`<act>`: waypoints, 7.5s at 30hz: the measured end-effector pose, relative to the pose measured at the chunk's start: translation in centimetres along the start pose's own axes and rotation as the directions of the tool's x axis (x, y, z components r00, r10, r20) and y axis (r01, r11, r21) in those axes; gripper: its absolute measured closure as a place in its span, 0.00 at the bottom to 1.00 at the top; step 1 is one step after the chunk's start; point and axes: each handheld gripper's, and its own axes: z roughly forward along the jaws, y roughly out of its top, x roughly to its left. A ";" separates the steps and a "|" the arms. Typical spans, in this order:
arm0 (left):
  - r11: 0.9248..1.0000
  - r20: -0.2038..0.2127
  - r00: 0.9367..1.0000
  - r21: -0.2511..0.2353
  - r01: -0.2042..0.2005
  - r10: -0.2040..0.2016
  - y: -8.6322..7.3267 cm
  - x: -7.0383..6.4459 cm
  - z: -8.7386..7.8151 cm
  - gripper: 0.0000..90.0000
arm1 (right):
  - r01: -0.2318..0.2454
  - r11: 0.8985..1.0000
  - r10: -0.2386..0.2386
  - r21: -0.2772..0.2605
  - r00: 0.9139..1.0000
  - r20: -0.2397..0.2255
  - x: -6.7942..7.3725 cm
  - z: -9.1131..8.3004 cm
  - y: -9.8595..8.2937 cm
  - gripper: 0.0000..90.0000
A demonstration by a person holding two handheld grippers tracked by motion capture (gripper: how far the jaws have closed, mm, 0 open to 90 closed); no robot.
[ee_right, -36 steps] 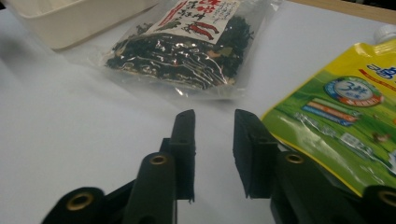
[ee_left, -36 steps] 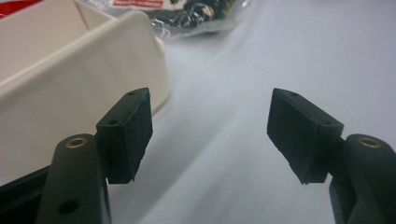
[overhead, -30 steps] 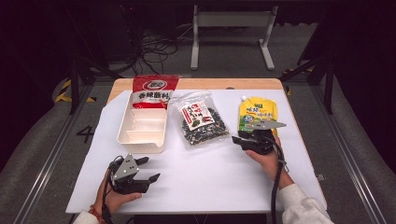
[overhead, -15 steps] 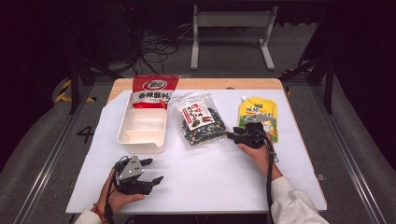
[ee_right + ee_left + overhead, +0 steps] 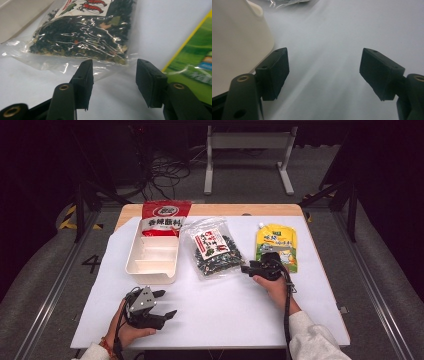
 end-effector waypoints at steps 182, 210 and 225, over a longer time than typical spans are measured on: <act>0.870 0.225 0.973 -0.489 0.062 0.057 14.7 2.9 -0.2 0.89 | 0.249 0.968 -0.249 -0.022 0.968 0.012 1.9 -11.0 -8.3 0.45; 0.839 -0.052 0.999 -0.544 -0.016 -0.014 12.0 9.7 -7.3 0.89 | 0.224 0.975 -0.223 -0.019 0.974 0.040 1.6 -11.7 -9.7 0.42; 0.855 -0.167 0.983 -0.519 -0.016 -0.083 7.8 13.4 -8.4 0.89 | 0.227 0.974 -0.227 -0.013 0.973 0.037 1.6 -11.7 -9.8 0.41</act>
